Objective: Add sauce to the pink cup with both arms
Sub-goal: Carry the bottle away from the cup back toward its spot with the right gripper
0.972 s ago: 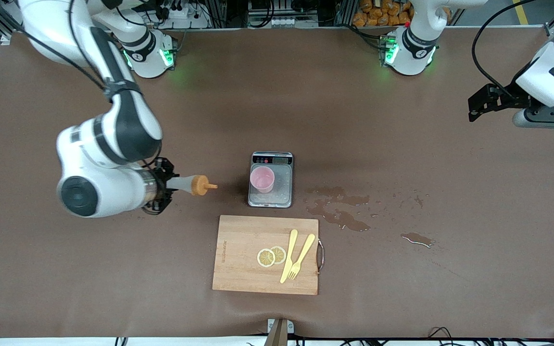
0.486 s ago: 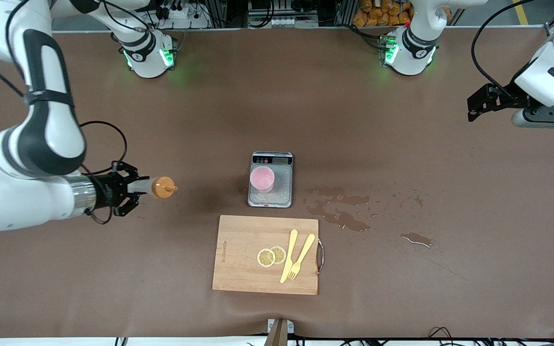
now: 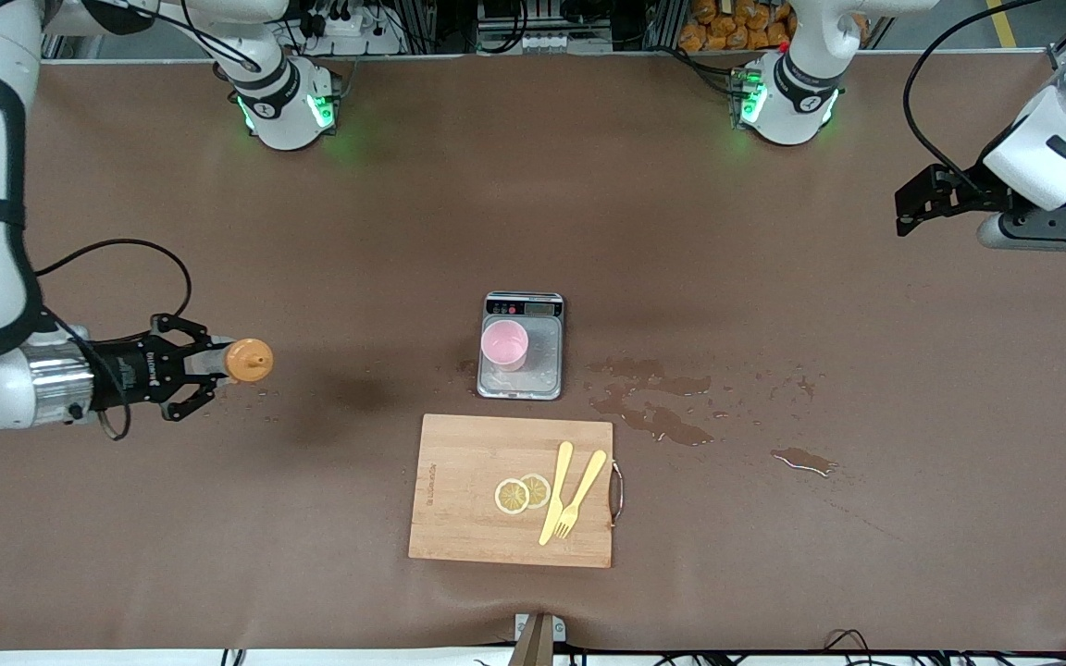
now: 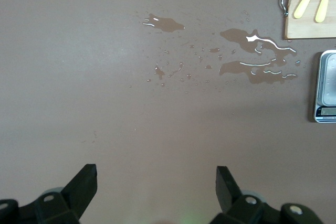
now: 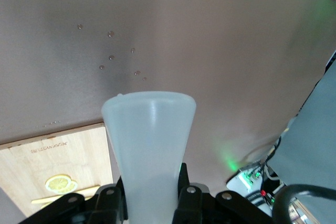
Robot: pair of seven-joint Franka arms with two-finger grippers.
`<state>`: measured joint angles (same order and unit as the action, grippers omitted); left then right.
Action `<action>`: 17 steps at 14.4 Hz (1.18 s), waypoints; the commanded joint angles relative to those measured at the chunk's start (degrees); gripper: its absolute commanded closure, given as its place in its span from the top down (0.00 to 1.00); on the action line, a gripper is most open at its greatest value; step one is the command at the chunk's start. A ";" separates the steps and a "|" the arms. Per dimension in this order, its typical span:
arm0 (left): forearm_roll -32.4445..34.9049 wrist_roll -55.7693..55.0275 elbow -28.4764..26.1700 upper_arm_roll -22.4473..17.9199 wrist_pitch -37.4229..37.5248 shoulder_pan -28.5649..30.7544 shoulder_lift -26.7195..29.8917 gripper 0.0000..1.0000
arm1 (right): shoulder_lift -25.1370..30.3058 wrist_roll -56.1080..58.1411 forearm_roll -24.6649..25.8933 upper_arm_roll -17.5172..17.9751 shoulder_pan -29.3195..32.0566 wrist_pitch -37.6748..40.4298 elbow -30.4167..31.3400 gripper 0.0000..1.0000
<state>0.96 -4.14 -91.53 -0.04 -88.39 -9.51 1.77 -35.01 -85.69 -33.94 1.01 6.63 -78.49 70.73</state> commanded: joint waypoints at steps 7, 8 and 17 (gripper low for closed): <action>0.27 0.53 1.27 0.13 0.50 0.28 -0.62 1.00 | -3.65 23.78 -4.82 0.75 12.52 3.25 5.73 0.30; 0.27 0.53 1.27 0.04 0.50 0.37 -0.71 1.00 | -4.88 26.94 -4.82 0.75 13.57 3.25 5.73 0.30; 0.27 0.44 1.18 0.04 0.59 0.37 -0.62 1.00 | -14.37 47.53 -6.84 0.75 21.05 3.08 7.67 0.30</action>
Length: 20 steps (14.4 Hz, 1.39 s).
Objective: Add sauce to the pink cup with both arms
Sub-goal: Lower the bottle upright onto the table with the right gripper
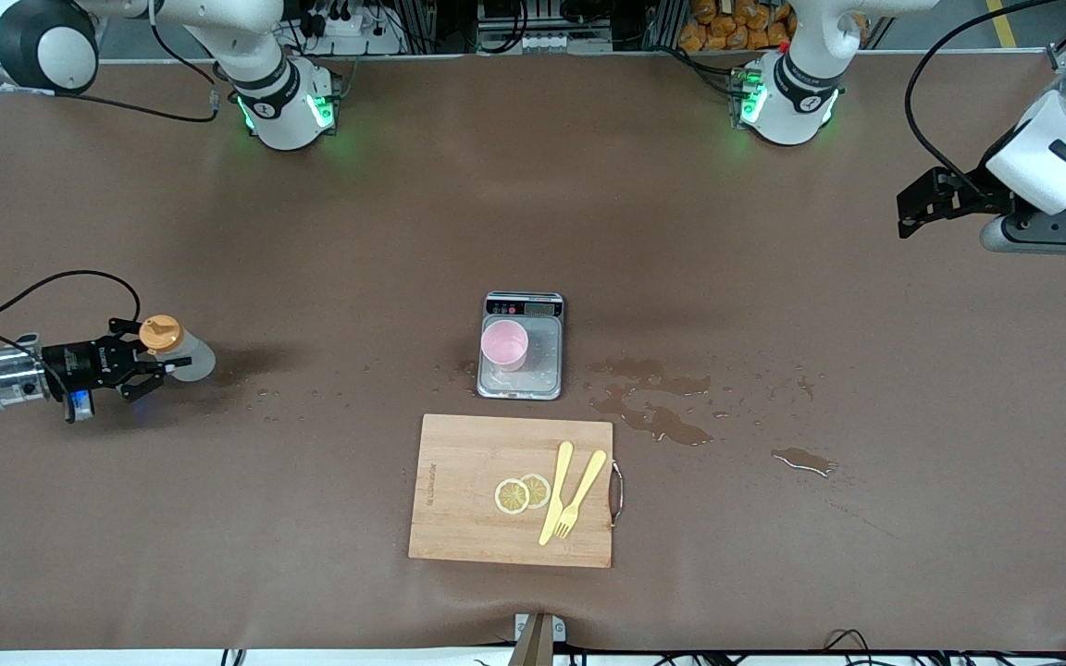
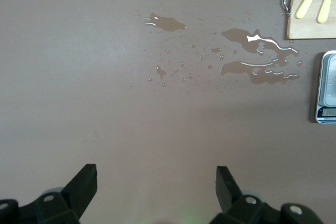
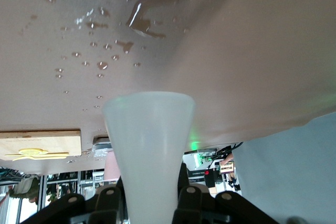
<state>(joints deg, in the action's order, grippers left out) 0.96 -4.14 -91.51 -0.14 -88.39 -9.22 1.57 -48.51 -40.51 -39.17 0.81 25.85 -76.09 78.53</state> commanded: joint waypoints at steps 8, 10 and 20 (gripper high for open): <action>0.27 0.36 1.16 0.14 0.76 -0.01 -0.34 1.00 | -5.90 11.15 -1.43 0.86 3.77 -0.11 -0.31 0.34; 0.27 0.36 1.16 0.14 0.76 0.17 -0.34 1.00 | -6.77 11.85 -1.43 0.86 4.56 -0.28 -0.22 0.36; 0.27 0.45 1.25 0.14 0.94 -0.09 0.01 1.00 | -6.17 11.68 0.41 0.60 3.95 -0.20 -2.84 1.00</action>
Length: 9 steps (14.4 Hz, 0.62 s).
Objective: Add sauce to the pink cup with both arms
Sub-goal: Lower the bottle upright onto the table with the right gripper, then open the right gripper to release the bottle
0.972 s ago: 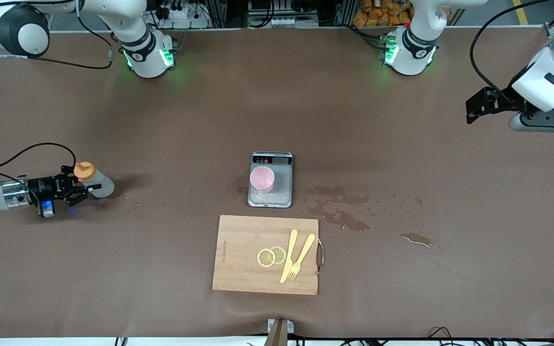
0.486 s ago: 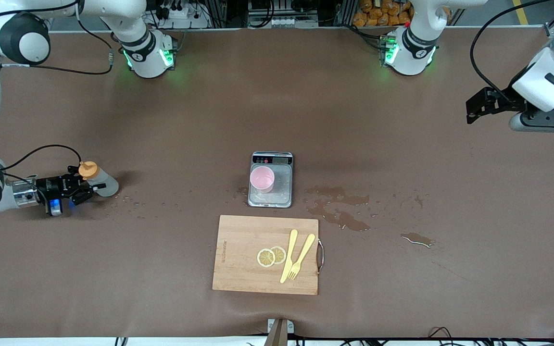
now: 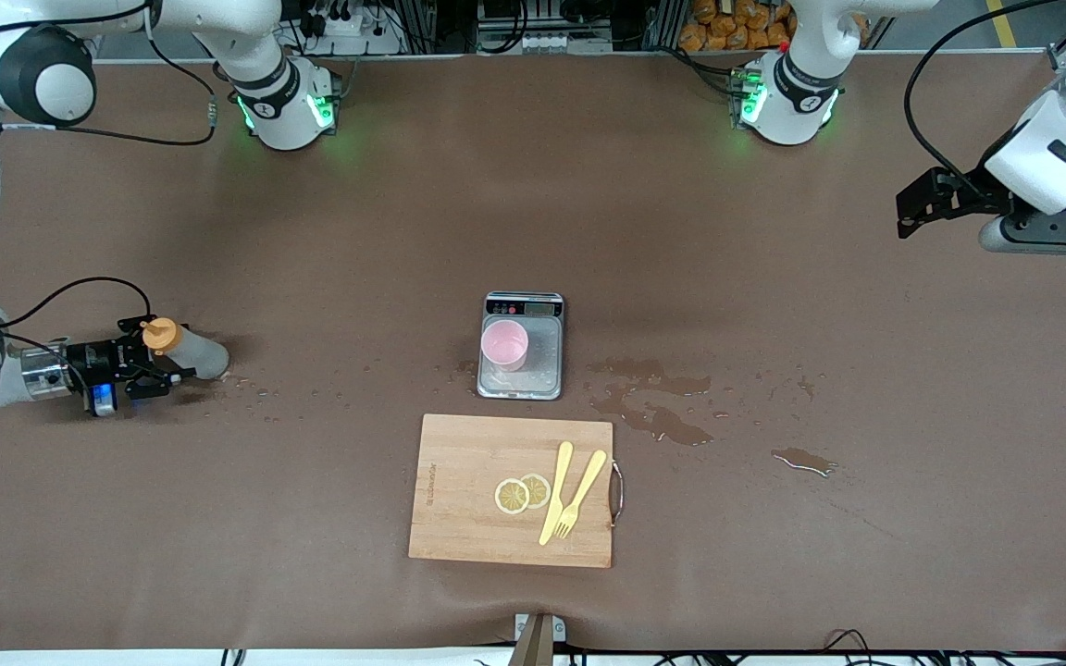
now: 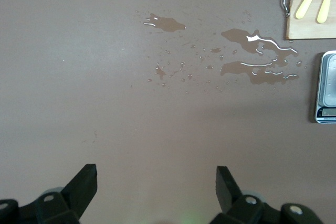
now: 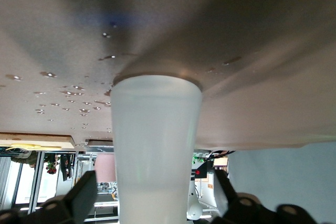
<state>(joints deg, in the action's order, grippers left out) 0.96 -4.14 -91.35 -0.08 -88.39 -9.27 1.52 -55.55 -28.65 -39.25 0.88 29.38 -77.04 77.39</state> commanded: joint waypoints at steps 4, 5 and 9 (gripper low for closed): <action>0.27 0.27 1.00 0.17 0.94 -0.05 -0.11 1.00 | 2.90 -5.09 4.27 0.61 0.41 3.81 -6.72 1.00; 0.27 0.27 1.00 0.17 0.94 0.12 -0.29 1.00 | 2.90 -5.19 4.62 0.44 0.24 5.30 -8.21 1.00; 0.36 0.27 1.00 0.08 0.94 0.21 -0.20 1.00 | 5.01 -8.96 7.87 0.61 0.06 9.44 -12.43 1.00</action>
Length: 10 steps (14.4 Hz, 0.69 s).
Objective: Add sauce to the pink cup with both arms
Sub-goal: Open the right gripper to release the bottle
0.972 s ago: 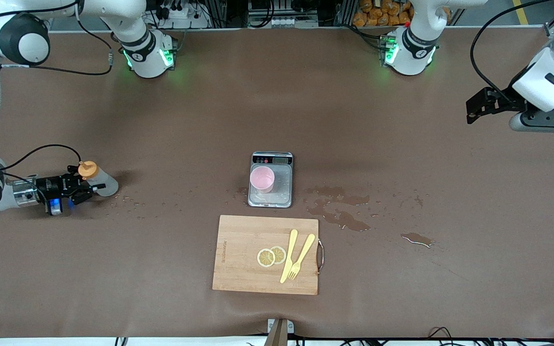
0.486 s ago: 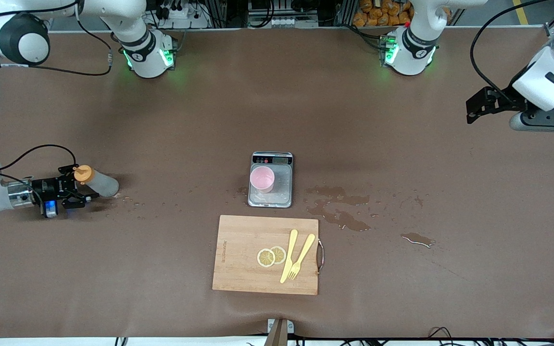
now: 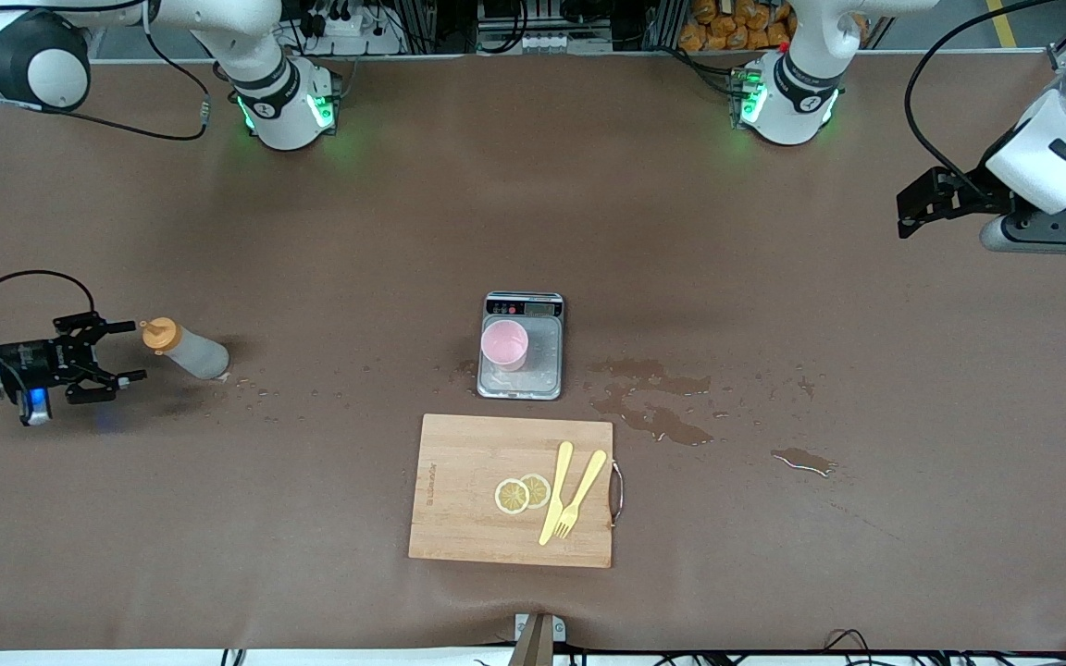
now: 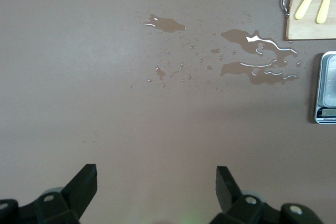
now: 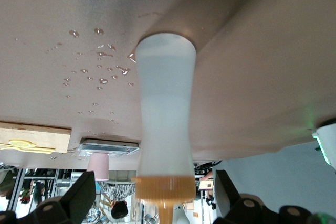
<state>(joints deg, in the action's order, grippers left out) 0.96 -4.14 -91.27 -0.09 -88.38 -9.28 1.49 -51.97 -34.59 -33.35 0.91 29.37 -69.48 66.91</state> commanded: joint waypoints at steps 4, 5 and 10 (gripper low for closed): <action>0.36 0.18 1.01 0.18 0.93 -0.04 0.10 1.00 | 5.81 -4.70 6.98 0.85 -3.00 6.01 -3.89 1.00; 0.27 0.36 1.01 0.18 0.93 -0.04 0.10 1.00 | 6.96 -4.70 7.07 0.85 -3.61 6.55 -3.89 1.00; 0.27 -1.13 1.79 2.99 1.20 0.40 1.14 1.00 | 15.91 -4.79 12.40 0.94 -11.07 8.13 -3.80 1.00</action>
<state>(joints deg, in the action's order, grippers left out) 0.95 -4.53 -90.94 1.84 -88.36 -9.31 1.52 -41.04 -38.53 -25.04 1.84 22.17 -61.66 62.00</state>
